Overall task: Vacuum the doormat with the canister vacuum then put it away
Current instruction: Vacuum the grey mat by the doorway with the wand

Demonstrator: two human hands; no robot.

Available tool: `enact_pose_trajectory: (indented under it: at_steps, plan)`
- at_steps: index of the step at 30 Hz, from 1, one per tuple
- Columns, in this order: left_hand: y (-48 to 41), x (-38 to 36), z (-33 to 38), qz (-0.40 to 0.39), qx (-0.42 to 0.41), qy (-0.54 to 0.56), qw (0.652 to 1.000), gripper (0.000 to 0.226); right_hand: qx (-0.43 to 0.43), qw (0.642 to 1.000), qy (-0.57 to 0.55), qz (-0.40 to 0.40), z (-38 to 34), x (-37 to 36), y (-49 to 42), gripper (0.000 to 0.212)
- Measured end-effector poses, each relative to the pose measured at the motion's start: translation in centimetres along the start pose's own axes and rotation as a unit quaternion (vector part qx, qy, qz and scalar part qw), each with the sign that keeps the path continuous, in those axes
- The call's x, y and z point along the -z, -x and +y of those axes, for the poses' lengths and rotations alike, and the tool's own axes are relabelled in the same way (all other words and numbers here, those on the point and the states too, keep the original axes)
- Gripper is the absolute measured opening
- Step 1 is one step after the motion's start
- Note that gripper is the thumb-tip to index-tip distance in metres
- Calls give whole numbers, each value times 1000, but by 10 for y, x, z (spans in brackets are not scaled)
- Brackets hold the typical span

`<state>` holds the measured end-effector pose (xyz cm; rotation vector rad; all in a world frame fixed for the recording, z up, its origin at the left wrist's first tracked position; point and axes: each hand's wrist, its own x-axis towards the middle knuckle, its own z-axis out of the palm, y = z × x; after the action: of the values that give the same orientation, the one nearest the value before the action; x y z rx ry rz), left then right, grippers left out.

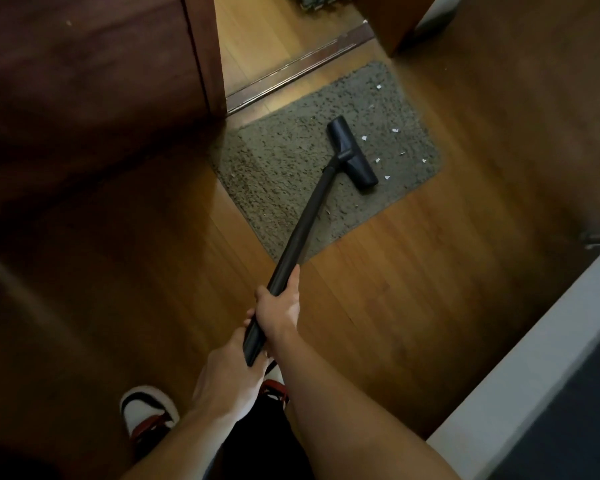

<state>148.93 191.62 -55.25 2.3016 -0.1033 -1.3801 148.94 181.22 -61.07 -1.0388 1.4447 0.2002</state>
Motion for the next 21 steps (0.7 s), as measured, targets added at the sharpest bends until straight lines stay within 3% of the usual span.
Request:
enact_pose_trajectory:
  at_steps: [13,21]
  plan:
    - [42,80,-91,-48,35,27,998,56,-26,999,4,-33,38,-97,77,92]
    - [29,114,-111,-53,18,60,997,42,-14,1000,8,-21,23,-134,87,89]
